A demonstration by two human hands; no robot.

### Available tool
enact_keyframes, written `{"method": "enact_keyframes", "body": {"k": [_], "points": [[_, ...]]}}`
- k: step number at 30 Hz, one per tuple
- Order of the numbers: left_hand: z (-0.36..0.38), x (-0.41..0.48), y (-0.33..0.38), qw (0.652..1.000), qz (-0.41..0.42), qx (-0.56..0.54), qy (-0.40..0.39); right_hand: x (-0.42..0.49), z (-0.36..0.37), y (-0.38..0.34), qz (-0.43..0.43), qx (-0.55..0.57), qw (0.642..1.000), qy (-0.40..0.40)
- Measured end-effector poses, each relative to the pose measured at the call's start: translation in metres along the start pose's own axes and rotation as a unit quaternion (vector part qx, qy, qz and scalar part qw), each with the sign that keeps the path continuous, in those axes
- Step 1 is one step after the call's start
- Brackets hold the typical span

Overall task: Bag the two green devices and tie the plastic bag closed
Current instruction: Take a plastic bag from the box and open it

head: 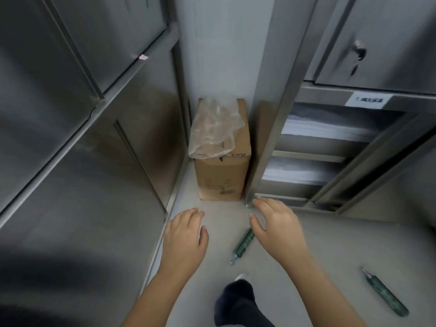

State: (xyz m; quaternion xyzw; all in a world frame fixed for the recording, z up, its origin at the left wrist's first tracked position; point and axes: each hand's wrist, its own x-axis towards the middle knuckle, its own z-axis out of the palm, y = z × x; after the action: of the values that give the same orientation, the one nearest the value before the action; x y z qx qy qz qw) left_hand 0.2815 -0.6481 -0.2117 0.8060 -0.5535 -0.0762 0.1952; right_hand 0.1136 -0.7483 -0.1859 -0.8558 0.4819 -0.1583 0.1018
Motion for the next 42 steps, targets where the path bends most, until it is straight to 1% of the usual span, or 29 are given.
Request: {"method": "enact_keyframes", "body": {"k": [5, 8, 17, 20, 24, 29, 31, 33, 35, 38, 42], "points": [[0.012, 0.086, 0.025, 1.000, -0.025, -0.012, 0.003, 0.073, 0.001, 0.041, -0.015, 0.020, 1.000, 0.006], [0.020, 0.121, 0.034, 0.999, -0.037, -0.032, 0.016, 0.106, 0.008, 0.061, -0.021, 0.017, 1.000, -0.003], [0.057, 0.203, 0.003, 0.995, -0.083, -0.045, 0.012, 0.196, 0.052, 0.088, -0.018, 0.039, 0.998, -0.045], [0.068, 0.243, -0.007, 0.993, -0.097, -0.071, 0.005, 0.232, 0.070, 0.089, -0.007, 0.060, 0.997, -0.040], [0.079, 0.300, -0.015, 0.991, -0.085, -0.105, -0.014, 0.286, 0.094, 0.088, 0.036, 0.097, 0.993, -0.055], [0.089, 0.365, -0.028, 0.990, -0.068, -0.118, -0.039, 0.353, 0.134, 0.101, 0.132, 0.124, 0.977, -0.111], [0.095, 0.386, -0.034, 0.990, -0.064, -0.118, -0.045, 0.375, 0.148, 0.111, 0.179, 0.118, 0.966, -0.144], [0.099, 0.401, -0.037, 0.990, -0.054, -0.118, -0.049, 0.387, 0.158, 0.120, 0.204, 0.104, 0.961, -0.156], [0.107, 0.419, -0.043, 0.990, -0.053, -0.120, -0.055, 0.397, 0.172, 0.127, 0.216, 0.106, 0.960, -0.144], [0.114, 0.436, -0.047, 0.989, -0.058, -0.119, -0.069, 0.403, 0.185, 0.129, 0.210, 0.125, 0.962, -0.125], [0.123, 0.450, -0.051, 0.986, -0.066, -0.122, -0.096, 0.408, 0.190, 0.129, 0.204, 0.174, 0.957, -0.108]]}}
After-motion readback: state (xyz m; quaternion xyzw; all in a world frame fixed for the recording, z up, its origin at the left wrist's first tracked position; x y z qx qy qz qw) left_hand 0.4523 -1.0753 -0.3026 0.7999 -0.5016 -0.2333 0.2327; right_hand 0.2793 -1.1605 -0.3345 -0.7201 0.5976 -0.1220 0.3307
